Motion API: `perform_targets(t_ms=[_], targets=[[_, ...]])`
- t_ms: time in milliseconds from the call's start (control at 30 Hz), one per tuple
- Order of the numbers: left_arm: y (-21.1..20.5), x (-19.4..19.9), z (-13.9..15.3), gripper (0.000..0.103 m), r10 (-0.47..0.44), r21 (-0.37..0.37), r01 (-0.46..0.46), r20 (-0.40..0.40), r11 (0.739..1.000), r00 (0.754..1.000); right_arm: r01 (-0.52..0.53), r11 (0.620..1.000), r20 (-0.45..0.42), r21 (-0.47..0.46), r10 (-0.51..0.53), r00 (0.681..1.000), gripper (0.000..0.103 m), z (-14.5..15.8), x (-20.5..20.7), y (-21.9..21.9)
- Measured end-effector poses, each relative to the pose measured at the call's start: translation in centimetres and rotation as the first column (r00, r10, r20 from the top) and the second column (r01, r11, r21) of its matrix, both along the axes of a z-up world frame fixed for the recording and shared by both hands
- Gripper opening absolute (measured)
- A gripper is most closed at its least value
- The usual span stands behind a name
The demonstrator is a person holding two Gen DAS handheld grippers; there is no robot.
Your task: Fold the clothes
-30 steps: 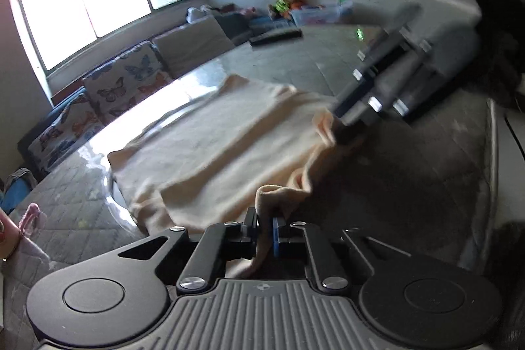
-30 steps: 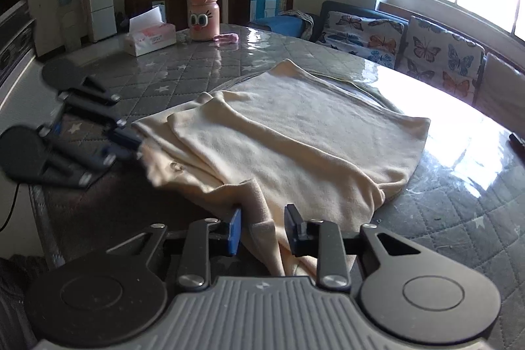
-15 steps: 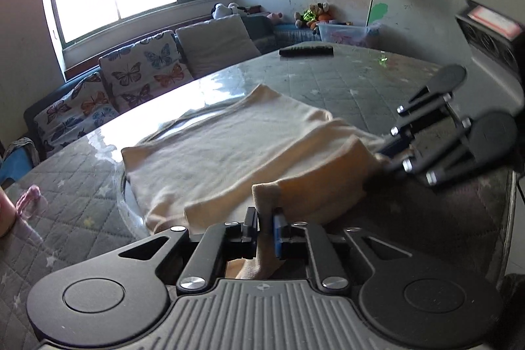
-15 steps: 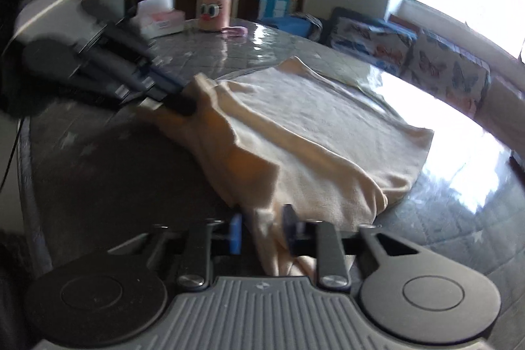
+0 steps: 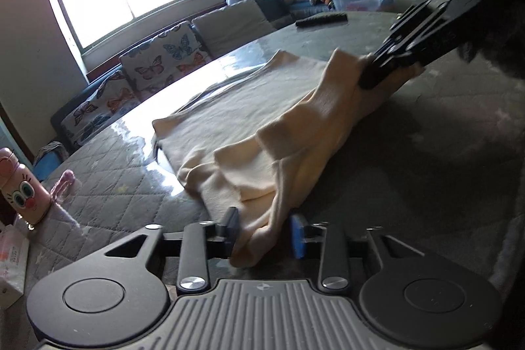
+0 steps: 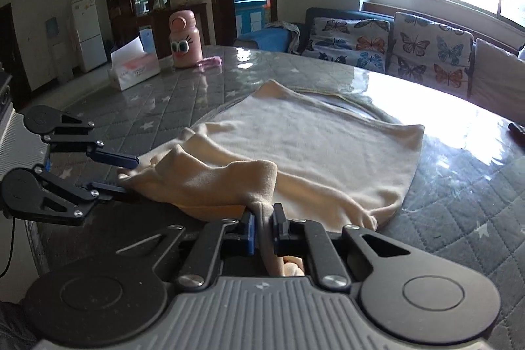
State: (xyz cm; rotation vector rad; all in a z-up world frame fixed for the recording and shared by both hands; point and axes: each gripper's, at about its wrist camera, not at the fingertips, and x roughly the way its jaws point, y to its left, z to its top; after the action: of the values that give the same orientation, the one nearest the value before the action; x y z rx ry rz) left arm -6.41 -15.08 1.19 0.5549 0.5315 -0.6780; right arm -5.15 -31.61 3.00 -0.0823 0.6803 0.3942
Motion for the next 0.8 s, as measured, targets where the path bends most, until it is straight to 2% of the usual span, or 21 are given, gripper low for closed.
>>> perform_targets(t_ms=[67, 333, 667, 800], targets=[[0.2, -0.2, 0.5, 0.012, -0.004, -0.016, 0.004, 0.006, 1.0, 1.0, 0.002, 1.0, 0.009, -0.004, -0.002, 1.0, 0.008, 0.0, -0.2, 0.1], [1.3, -2.0, 2.7, 0.009, -0.03, -0.07, 0.032, 0.022, 0.997, 0.999, 0.0, 1.0, 0.036, 0.018, 0.0, 0.999, 0.006, 0.6, -2.3, 0.0], [4.1, -8.8, 6.8, 0.009, -0.076, -0.11, 0.077, 0.014, 0.991, 0.997, -0.082, 0.994, 0.032, 0.073, 0.08, 0.996, 0.006, 4.1, -9.8, 0.0], [4.1, -9.7, 7.8, 0.009, -0.079, -0.107, 0.082, 0.03, 0.991, 0.996, -0.108, 0.992, 0.037, 0.06, 0.106, 0.994, 0.006, 5.3, -11.6, 0.5]])
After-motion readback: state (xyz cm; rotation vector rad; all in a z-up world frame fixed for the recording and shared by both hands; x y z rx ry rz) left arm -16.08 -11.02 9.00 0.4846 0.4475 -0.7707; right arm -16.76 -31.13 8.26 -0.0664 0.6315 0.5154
